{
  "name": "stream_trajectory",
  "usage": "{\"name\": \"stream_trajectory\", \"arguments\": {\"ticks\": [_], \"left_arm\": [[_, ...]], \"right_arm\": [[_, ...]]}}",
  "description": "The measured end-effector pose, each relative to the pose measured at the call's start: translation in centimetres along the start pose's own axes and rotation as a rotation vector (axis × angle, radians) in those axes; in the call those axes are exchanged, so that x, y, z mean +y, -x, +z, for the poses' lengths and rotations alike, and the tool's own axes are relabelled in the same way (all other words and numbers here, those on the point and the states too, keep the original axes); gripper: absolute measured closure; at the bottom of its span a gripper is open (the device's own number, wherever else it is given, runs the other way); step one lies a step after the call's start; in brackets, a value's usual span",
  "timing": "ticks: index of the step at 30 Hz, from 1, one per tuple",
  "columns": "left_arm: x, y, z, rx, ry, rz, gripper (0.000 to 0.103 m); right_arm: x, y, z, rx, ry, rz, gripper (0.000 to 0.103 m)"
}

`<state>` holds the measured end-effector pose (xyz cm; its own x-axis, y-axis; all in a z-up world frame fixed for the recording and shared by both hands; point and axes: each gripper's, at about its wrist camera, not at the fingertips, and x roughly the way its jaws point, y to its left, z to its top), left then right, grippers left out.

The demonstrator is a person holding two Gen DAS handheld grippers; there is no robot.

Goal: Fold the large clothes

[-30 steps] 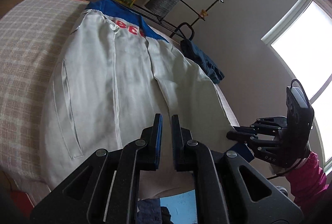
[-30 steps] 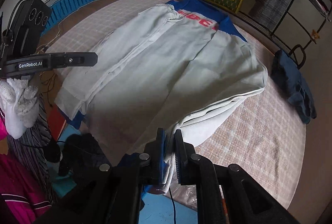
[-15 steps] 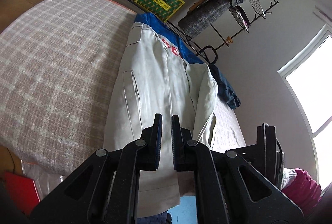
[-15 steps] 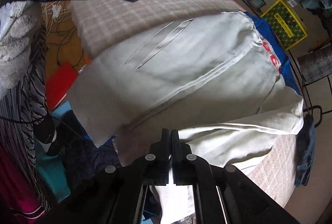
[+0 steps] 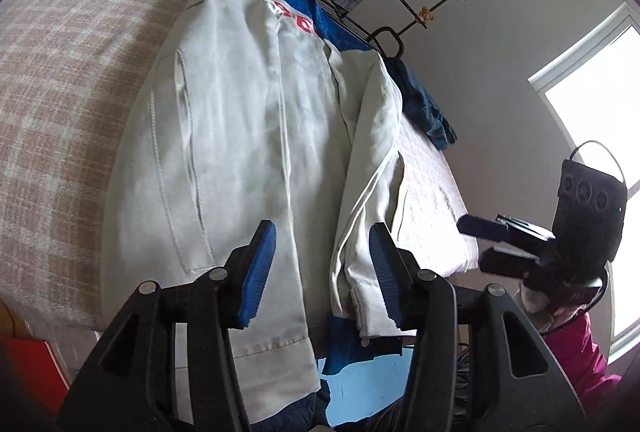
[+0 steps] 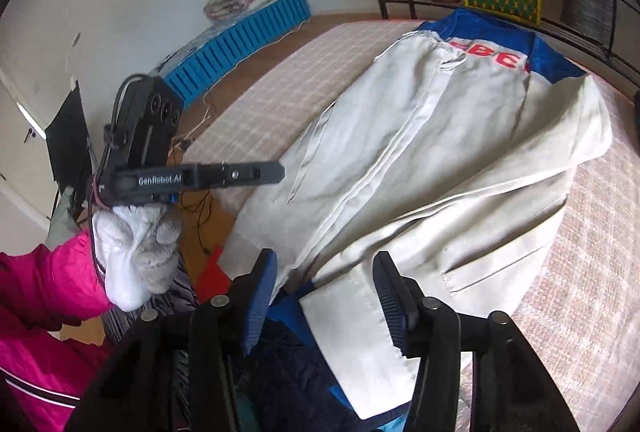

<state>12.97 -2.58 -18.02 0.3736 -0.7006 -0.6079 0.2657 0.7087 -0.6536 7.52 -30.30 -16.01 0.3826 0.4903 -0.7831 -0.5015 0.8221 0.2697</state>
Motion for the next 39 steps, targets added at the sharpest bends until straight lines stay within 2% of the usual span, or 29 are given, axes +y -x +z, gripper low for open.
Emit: {"name": "stream_trajectory", "arguments": {"ticks": [4,7,12,17,18,20,22,27,30,35,36,37,39], "left_arm": [[-2.4,-3.4,-0.6,0.086,-0.086,0.034,0.044],[-3.2,-5.2,-0.8,0.119,-0.132,0.066,0.044],[-3.2,-6.8,-1.1,0.159,-0.146,0.05,0.044],[-3.2,-7.6,-1.2,0.181,-0.153,0.031,0.045],[-3.3,-7.7,-1.2,0.187,-0.155,0.025,0.047],[-3.4,-8.1,-1.4,0.212,-0.16,0.014,0.06],[-3.5,-8.4,-1.6,0.224,-0.168,0.008,0.063],[-3.8,-9.1,-1.9,0.252,-0.193,0.005,0.092],[-3.7,-9.1,-2.0,0.256,-0.18,-0.019,0.097],[-3.8,-8.9,-2.7,0.255,-0.172,-0.042,0.099],[-3.8,-8.8,-2.8,0.256,-0.172,-0.046,0.099],[-4.0,-8.6,-3.1,0.255,-0.173,-0.051,0.1],[-4.1,-8.2,-3.6,0.255,-0.174,-0.062,0.1]], "right_arm": [[-6.6,1.6,0.0,-0.084,-0.195,-0.043,0.044],[-11.5,2.1,0.1,-0.157,-0.327,-0.064,0.036],[-18.5,1.9,0.9,-0.266,-0.516,-0.079,0.029],[-23.8,1.0,2.7,-0.332,-0.63,-0.071,0.029],[-24.9,0.6,3.3,-0.342,-0.653,-0.058,0.028],[-26.9,-0.3,3.8,-0.361,-0.704,-0.032,0.028],[-28.7,-1.4,4.2,-0.38,-0.755,-0.018,0.028],[-32.5,-4.6,5.3,-0.426,-0.888,0.052,0.028],[-34.0,-6.3,6.0,-0.462,-0.95,0.108,0.03],[-35.3,-7.7,8.3,-0.535,-0.983,0.166,0.031],[-35.4,-7.9,8.7,-0.541,-0.987,0.189,0.035],[-35.4,-8.2,9.2,-0.538,-0.989,0.207,0.052],[-34.8,-8.2,10.5,-0.52,-0.959,0.183,0.075]]}}
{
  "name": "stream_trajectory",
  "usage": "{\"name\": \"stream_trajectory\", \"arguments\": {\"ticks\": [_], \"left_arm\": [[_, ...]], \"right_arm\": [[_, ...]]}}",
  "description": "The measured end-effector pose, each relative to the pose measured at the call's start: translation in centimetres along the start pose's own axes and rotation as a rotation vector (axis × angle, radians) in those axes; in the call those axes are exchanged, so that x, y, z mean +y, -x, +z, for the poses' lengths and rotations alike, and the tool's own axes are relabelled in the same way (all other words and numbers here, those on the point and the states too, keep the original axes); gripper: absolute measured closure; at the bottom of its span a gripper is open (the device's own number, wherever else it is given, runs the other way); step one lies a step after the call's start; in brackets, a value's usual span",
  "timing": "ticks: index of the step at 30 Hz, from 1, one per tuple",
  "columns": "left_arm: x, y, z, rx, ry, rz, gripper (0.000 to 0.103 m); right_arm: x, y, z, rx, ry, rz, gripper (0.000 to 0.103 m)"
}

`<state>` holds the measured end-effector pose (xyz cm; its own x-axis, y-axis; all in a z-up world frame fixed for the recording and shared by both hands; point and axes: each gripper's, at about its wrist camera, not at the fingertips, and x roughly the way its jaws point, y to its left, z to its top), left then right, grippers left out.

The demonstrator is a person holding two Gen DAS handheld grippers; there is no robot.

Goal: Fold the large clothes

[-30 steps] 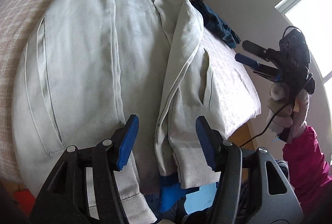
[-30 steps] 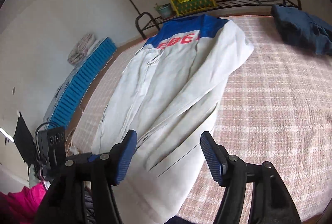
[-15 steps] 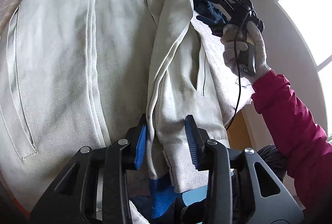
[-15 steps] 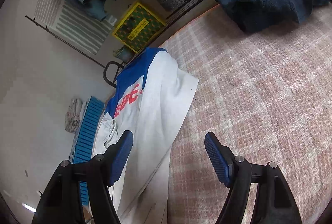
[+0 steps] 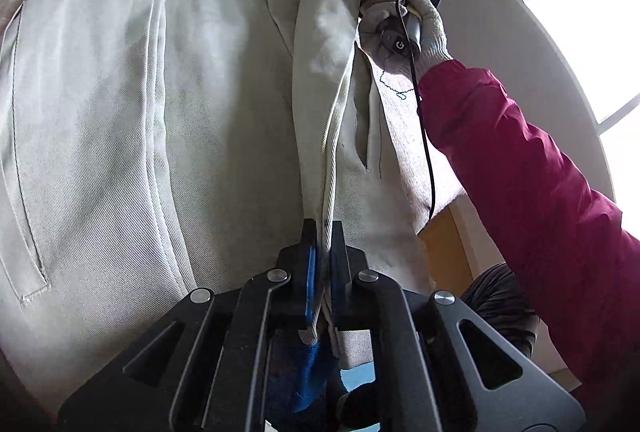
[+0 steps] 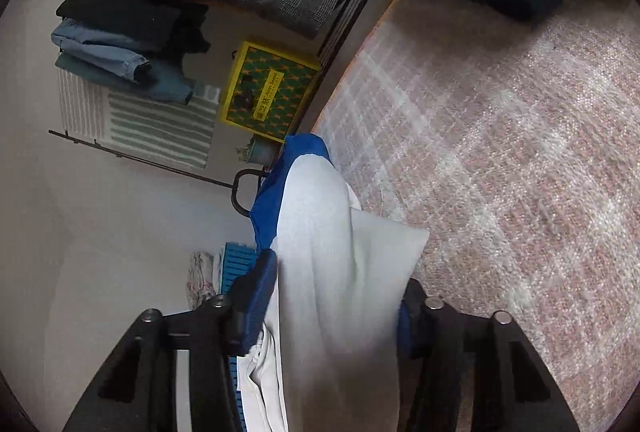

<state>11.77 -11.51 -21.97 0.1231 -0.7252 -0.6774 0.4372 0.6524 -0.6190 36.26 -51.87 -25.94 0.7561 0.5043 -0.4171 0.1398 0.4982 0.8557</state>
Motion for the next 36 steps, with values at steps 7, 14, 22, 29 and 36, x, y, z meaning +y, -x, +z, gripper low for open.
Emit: {"name": "stream_trajectory", "arguments": {"ticks": [7,14,22,29,36], "left_arm": [[-0.7,0.4,-1.0,-0.002,-0.012,-0.038,0.101],[-0.1,0.5,-1.7,0.0,0.007,-0.07,0.101],[1.3,0.2,-1.9,0.018,0.064,-0.083,0.101],[0.6,-0.1,-1.3,0.013,0.069,-0.084,0.101],[0.7,0.6,-1.5,0.005,0.059,-0.059,0.101]], "right_arm": [[12.4,-1.6,-2.5,0.012,0.53,-0.396,0.094],[21.2,-8.2,-8.8,0.109,0.95,-0.728,0.096],[20.3,-16.8,-13.1,0.278,0.979,-0.766,0.088],[19.8,-12.0,-10.6,0.329,0.718,-0.338,0.067],[18.5,-6.5,-12.1,0.296,0.847,-0.536,0.074]]}}
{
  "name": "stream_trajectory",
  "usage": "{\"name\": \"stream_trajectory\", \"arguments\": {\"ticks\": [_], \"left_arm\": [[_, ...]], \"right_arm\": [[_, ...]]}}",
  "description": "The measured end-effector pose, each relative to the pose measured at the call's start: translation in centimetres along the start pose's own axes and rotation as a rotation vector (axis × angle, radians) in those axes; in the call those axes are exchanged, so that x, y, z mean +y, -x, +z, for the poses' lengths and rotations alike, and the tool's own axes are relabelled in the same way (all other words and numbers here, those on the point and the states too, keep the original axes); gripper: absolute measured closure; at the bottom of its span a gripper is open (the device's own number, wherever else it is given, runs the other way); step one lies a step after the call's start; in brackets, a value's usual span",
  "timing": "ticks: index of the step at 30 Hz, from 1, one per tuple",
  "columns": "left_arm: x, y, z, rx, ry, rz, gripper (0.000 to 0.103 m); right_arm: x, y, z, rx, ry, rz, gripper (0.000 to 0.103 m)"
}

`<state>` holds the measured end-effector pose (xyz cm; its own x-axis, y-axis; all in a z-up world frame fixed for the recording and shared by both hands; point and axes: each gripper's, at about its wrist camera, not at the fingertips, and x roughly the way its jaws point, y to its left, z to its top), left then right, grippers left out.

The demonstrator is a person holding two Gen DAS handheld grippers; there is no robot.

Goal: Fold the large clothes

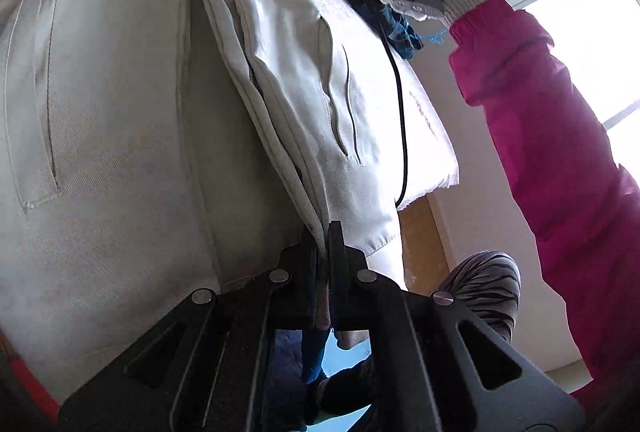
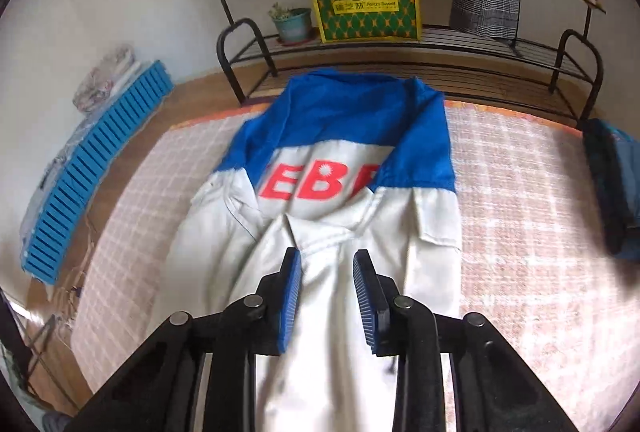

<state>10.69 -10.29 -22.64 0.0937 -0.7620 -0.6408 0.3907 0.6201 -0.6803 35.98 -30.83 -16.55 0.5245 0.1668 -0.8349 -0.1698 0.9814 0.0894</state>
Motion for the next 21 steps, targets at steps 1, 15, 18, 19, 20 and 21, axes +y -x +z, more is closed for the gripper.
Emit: {"name": "stream_trajectory", "arguments": {"ticks": [1,15,18,19,20,21], "left_arm": [[0.0,0.0,-0.1,-0.001,-0.002,0.004,0.101],[-1.2,-0.6,-0.2,-0.014,-0.024,0.028,0.101],[-1.0,-0.7,-0.8,-0.012,-0.032,0.042,0.101],[-1.0,-0.7,-0.9,-0.013,-0.033,0.051,0.101],[-0.9,-0.6,-1.0,-0.016,-0.032,0.06,0.101],[-0.8,-0.7,-1.0,-0.019,-0.027,0.065,0.101]], "right_arm": [[0.2,-0.2,-1.0,0.023,0.02,-0.002,0.074],[3.4,-4.5,-3.2,0.123,0.101,-0.054,0.103],[2.8,-1.7,-2.5,0.063,0.039,0.051,0.103],[3.0,-1.7,-2.3,0.057,0.027,0.072,0.103],[3.2,-2.3,-2.2,0.065,0.015,0.084,0.103],[3.4,-3.3,-2.2,0.079,0.005,0.085,0.103]]}}
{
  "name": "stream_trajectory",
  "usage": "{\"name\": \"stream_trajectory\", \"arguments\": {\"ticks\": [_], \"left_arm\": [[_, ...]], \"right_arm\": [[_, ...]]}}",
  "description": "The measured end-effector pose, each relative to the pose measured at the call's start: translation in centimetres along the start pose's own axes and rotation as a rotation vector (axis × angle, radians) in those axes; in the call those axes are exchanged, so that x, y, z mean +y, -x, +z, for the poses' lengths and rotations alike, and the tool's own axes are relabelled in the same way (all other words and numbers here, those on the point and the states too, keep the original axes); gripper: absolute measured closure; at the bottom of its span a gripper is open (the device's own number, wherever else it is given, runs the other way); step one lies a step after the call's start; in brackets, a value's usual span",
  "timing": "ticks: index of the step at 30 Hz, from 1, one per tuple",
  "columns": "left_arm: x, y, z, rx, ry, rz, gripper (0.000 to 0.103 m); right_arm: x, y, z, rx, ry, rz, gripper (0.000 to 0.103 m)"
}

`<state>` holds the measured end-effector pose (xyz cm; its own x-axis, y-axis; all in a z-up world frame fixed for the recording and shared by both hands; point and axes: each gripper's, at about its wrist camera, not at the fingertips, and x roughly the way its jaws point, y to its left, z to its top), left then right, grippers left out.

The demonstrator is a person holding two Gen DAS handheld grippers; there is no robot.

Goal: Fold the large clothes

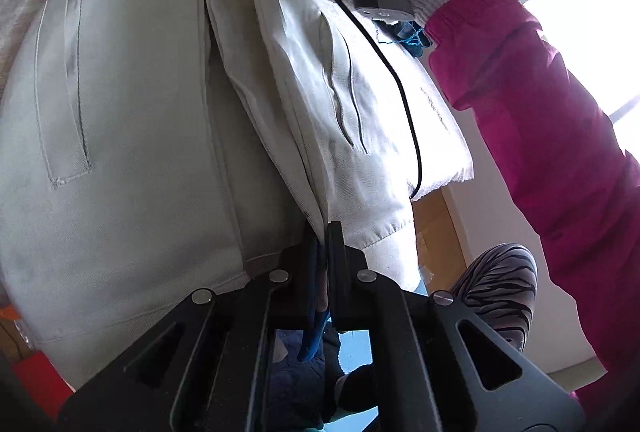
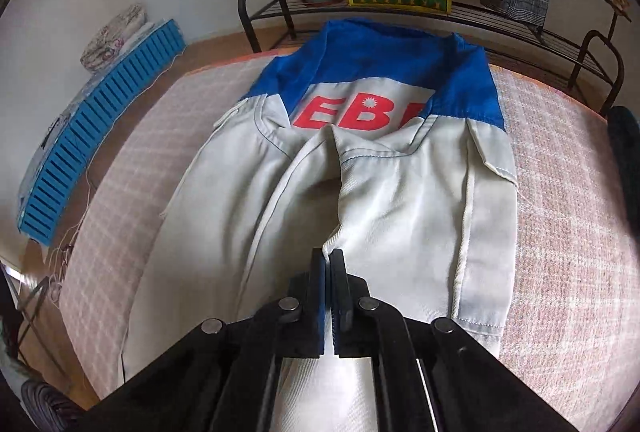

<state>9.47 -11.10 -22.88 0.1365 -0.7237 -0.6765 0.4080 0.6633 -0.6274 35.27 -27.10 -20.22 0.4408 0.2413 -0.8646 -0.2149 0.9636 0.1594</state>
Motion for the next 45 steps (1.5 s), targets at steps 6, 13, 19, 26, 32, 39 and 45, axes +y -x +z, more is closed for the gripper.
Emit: {"name": "stream_trajectory", "arguments": {"ticks": [6,13,19,26,32,39,45], "left_arm": [[0.0,1.0,-0.6,-0.017,0.002,0.032,0.101],[0.5,4.3,-1.1,-0.105,0.06,0.012,0.069],[-0.2,3.0,-0.3,-0.128,0.099,0.003,0.069],[0.1,0.4,0.3,-0.063,0.064,0.108,0.088],[-1.5,-0.2,-0.6,-0.053,-0.059,0.212,0.093],[0.6,8.8,-1.5,-0.232,0.008,0.254,0.054],[7.4,12.9,-2.1,-0.292,0.207,0.303,0.054]], "right_arm": [[-0.1,-1.6,-1.0,0.007,-0.036,0.085,0.086],[-3.4,11.5,-7.0,-0.169,-0.029,0.102,0.081],[-5.7,14.4,-16.7,-0.165,-0.067,0.052,0.081],[-4.3,13.5,-23.4,-0.125,0.001,0.068,0.081],[-3.4,11.0,-25.2,-0.072,0.098,-0.019,0.079],[-5.7,14.1,-26.1,-0.092,-0.016,0.026,0.055],[-5.3,15.5,-26.9,-0.114,-0.078,0.115,0.05]]}}
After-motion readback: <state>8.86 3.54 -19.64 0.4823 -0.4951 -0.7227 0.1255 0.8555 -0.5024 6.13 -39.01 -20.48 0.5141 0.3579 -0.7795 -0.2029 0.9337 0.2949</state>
